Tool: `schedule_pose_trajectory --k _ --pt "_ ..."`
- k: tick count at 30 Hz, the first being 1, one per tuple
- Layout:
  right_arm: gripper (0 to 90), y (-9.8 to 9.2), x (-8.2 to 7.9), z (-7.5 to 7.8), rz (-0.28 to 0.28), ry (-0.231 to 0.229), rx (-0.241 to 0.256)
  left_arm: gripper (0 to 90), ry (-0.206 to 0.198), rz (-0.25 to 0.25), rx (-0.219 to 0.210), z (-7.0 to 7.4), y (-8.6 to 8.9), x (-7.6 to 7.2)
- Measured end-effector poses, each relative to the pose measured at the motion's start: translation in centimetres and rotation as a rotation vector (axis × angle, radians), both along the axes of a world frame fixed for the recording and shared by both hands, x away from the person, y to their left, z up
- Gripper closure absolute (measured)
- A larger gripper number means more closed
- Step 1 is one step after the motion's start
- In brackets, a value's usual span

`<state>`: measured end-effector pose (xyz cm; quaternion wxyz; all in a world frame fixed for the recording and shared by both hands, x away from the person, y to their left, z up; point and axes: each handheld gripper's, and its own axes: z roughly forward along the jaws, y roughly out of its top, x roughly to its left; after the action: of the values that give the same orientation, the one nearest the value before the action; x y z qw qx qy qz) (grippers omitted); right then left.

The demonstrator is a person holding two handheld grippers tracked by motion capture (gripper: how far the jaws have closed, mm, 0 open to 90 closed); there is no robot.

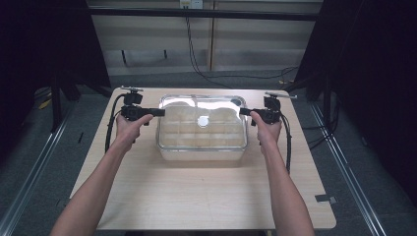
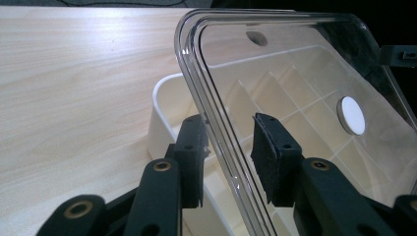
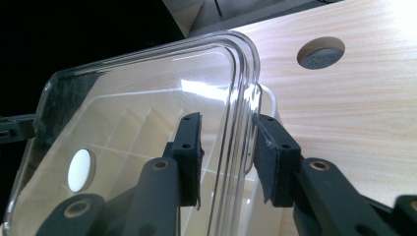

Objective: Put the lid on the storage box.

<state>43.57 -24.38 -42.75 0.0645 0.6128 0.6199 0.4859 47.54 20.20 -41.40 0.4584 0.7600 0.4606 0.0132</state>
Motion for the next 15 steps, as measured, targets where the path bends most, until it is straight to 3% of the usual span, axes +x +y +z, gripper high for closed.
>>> schedule_pose_trajectory --k 10,13,15 --pt "61.0 0.5 0.4 -0.8 -0.006 0.026 -0.037 64.1 0.029 0.000 0.002 -0.9 0.1 0.4" --pt "58.6 1.0 0.5 -0.9 -0.011 0.029 -0.085 61.8 0.051 -0.010 0.031 -1.2 -0.1 0.7" --pt "58.0 1.3 0.6 -1.2 -0.019 0.041 -0.105 61.2 0.057 0.000 0.026 -1.4 -0.1 0.6"
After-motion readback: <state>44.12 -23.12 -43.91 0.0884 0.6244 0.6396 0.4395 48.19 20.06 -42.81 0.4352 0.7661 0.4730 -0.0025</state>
